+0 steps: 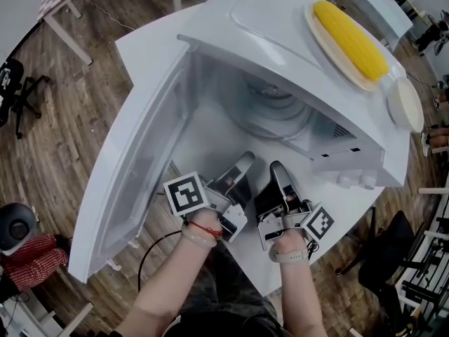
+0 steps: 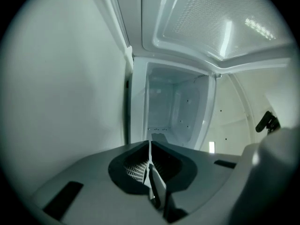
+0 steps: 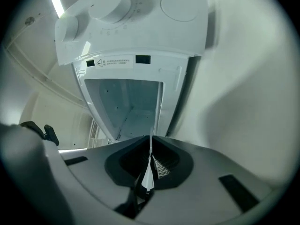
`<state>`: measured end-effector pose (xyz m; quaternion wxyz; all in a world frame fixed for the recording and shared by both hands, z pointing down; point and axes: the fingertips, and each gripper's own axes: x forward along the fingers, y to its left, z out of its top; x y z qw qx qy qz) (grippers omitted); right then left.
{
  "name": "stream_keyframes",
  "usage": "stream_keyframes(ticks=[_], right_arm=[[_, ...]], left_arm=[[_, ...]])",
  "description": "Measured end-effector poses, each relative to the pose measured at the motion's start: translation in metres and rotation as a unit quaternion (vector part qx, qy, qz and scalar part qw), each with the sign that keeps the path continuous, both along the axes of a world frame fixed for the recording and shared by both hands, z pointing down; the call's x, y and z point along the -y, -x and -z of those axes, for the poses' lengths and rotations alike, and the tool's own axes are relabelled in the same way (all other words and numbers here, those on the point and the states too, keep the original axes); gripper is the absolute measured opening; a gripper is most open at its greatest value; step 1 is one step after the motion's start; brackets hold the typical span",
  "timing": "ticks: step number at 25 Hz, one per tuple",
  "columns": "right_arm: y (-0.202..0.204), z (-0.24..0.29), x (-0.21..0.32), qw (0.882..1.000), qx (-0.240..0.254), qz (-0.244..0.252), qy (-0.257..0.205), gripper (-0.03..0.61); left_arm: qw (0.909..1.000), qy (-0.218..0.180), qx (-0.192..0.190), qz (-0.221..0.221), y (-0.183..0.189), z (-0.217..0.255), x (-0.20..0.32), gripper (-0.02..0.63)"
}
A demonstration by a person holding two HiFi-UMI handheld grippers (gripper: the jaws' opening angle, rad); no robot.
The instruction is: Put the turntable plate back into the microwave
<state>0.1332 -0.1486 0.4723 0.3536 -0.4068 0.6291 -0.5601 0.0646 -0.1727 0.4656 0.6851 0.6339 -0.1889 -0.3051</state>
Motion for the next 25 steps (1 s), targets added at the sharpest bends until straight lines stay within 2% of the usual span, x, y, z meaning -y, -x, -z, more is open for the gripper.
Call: stream_keyframes(ticks=[7,13,16,18,20,25], right_arm=[[0.017,0.018,-0.021,0.999,-0.022,0.046,-0.014,0.028],[0.024,0.037,-0.042,0.994,-0.060,0.085,-0.032,0.025],[0.028,0.045,-0.059,0.990,-0.086,0.105,-0.038,0.025],[0.028,0.051,-0.071,0.986,-0.114,0.116,-0.042,0.023],[0.030,0.056,-0.079,0.979,-0.148,0.127,-0.051,0.023],[0.037,0.077,-0.097,0.959,-0.218,0.153,-0.100,0.021]], left_arm=[[0.9999,-0.013,0.003,0.009,0.009,0.010,-0.026,0.012],[0.9986,-0.046,0.024,-0.011,0.009,0.028,-0.049,0.012],[0.9959,-0.065,0.056,-0.028,0.007,0.036,-0.066,0.012],[0.9858,-0.111,0.118,-0.043,0.009,0.040,-0.076,0.012],[0.9701,-0.160,0.173,-0.058,0.012,0.045,-0.083,0.012],[0.9330,-0.234,0.263,-0.076,0.017,0.057,-0.102,0.012]])
